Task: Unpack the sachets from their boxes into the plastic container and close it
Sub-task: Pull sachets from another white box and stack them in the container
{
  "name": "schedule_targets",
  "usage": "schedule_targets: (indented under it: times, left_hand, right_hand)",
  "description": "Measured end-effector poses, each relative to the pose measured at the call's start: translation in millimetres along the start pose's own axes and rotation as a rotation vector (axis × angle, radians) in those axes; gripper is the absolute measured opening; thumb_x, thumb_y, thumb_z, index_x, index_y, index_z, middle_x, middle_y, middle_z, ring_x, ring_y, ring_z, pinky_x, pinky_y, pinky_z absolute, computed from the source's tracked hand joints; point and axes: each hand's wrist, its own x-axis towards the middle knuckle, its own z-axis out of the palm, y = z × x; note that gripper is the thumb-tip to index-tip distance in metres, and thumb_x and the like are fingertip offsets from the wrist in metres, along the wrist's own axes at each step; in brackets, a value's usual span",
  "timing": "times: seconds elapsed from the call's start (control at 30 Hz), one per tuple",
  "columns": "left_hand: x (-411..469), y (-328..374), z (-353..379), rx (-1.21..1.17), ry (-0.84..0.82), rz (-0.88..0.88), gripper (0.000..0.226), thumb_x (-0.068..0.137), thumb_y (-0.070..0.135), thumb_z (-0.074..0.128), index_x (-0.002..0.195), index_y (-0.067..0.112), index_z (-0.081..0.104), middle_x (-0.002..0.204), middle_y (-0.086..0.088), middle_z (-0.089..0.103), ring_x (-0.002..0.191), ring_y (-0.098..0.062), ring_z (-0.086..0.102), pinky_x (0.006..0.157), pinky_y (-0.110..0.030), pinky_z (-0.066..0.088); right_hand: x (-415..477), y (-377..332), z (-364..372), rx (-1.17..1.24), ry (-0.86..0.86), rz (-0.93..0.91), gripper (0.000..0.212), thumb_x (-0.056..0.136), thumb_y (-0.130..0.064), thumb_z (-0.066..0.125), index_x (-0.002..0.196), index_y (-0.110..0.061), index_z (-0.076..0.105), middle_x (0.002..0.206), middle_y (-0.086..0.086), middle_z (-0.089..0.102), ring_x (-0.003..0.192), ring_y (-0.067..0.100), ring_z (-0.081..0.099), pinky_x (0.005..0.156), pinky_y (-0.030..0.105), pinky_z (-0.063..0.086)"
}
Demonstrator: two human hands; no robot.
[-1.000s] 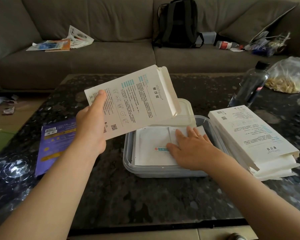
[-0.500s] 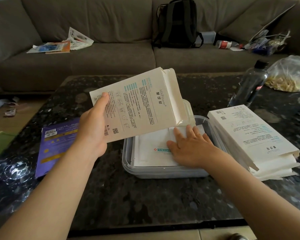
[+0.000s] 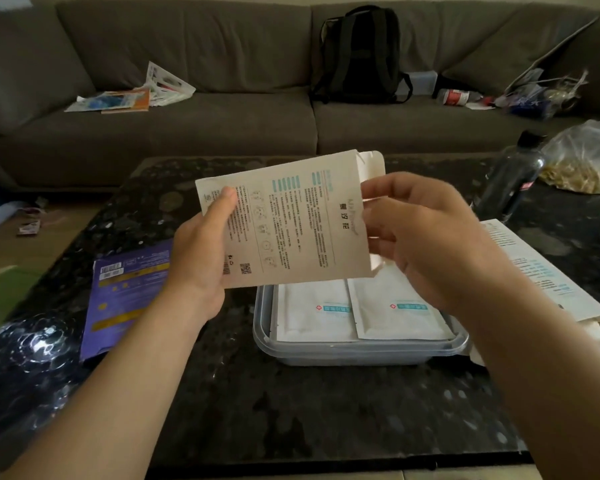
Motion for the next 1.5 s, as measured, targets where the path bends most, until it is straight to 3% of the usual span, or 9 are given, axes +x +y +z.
schedule_targets:
  times: [0.13, 0.23, 0.4, 0.53, 0.73, 0.93, 1.1, 1.33, 1.5]
  left_hand:
    - [-3.3, 1.6, 0.5, 0.03, -0.048, 0.064, 0.034, 0.089, 0.061, 0.056, 0.097, 0.036, 0.077, 0.107, 0.006, 0.08, 0.102, -0.021, 0.074, 0.094, -0.052, 0.055]
    - [-3.9, 1.1, 0.6, 0.056, -0.048, 0.109, 0.034, 0.085, 0.059, 0.056, 0.095, 0.034, 0.076, 0.104, 0.007, 0.08, 0.098, -0.018, 0.074, 0.084, -0.043, 0.054]
    - [-2.8, 0.8, 1.0, 0.089, -0.056, 0.122, 0.036, 0.089, 0.059, 0.058, 0.099, 0.029, 0.075, 0.103, 0.008, 0.08, 0.097, -0.015, 0.075, 0.085, -0.042, 0.056]
    - [-2.3, 0.5, 5.7, 0.082, -0.049, 0.09, 0.028, 0.102, 0.05, 0.058, 0.103, 0.028, 0.075, 0.104, 0.009, 0.08, 0.097, -0.012, 0.076, 0.082, -0.037, 0.056]
    - [-10.6, 5.1, 22.2, 0.005, -0.142, 0.021, 0.051, 0.08, 0.054, 0.065, 0.121, 0.022, 0.067, 0.106, 0.006, 0.08, 0.101, -0.015, 0.077, 0.079, -0.039, 0.062]
    - [-22.0, 6.4, 46.2, 0.068, -0.178, 0.018, 0.015, 0.105, 0.035, 0.06, 0.119, 0.031, 0.061, 0.113, -0.001, 0.076, 0.1, -0.02, 0.077, 0.089, -0.042, 0.063]
    - [-37.5, -2.0, 74.2, 0.27, -0.239, 0.099, 0.015, 0.106, 0.033, 0.058, 0.109, 0.022, 0.068, 0.098, 0.006, 0.077, 0.089, -0.011, 0.076, 0.085, -0.033, 0.064]
    - [-60.7, -11.0, 119.4, 0.437, -0.448, 0.281, 0.009, 0.104, 0.028, 0.06, 0.102, 0.028, 0.069, 0.105, 0.005, 0.075, 0.102, -0.011, 0.071, 0.093, -0.032, 0.059]
    - [-73.7, -22.4, 136.8, 0.592, -0.604, 0.351, 0.014, 0.104, 0.032, 0.061, 0.116, 0.03, 0.068, 0.114, 0.015, 0.07, 0.111, -0.003, 0.064, 0.102, -0.03, 0.054]
  right_hand:
    - [1.2, 8.4, -0.8, 0.207, -0.265, 0.19, 0.032, 0.091, -0.006, 0.061, 0.118, -0.024, 0.064, 0.118, 0.002, 0.07, 0.114, 0.027, 0.063, 0.096, 0.052, 0.052]
    - [6.6, 18.7, -2.9, 0.277, -0.306, 0.273, 0.041, 0.088, -0.003, 0.063, 0.119, -0.029, 0.063, 0.114, 0.003, 0.072, 0.113, 0.027, 0.063, 0.092, 0.049, 0.055]
    - [13.5, 27.1, -1.6, 0.219, -0.217, 0.25, 0.031, 0.092, -0.001, 0.064, 0.113, -0.024, 0.069, 0.111, -0.001, 0.073, 0.109, 0.025, 0.065, 0.08, 0.039, 0.057]
    - [10.0, 19.3, -4.9, 0.033, -0.099, 0.098, 0.018, 0.094, -0.007, 0.065, 0.105, -0.02, 0.071, 0.102, -0.005, 0.076, 0.1, 0.021, 0.071, 0.085, 0.045, 0.06]
    - [-1.1, 6.8, -32.1, -0.246, 0.141, -0.027, 0.007, 0.09, -0.021, 0.072, 0.095, -0.017, 0.068, 0.098, -0.005, 0.076, 0.086, 0.016, 0.075, 0.074, 0.042, 0.064]
    - [-13.1, 12.4, -91.3, 0.017, 0.39, 0.12, 0.007, 0.095, -0.016, 0.066, 0.097, -0.01, 0.063, 0.101, 0.004, 0.076, 0.089, 0.027, 0.076, 0.073, 0.046, 0.062]
    - [-26.4, 32.0, -125.7, 0.297, 0.588, 0.265, 0.019, 0.099, -0.006, 0.055, 0.118, -0.004, 0.059, 0.097, 0.014, 0.074, 0.077, 0.027, 0.077, 0.063, 0.046, 0.063]
    - [-44.7, 70.0, -154.0, 0.633, 0.584, 0.405, 0.037, 0.099, 0.001, 0.045, 0.136, -0.001, 0.049, 0.112, 0.019, 0.071, 0.092, 0.035, 0.073, 0.059, 0.046, 0.062]
    - [-54.2, 81.5, -162.2, 0.701, 0.589, 0.428, 0.037, 0.099, 0.004, 0.041, 0.135, 0.001, 0.047, 0.116, 0.021, 0.069, 0.098, 0.037, 0.07, 0.062, 0.049, 0.06]
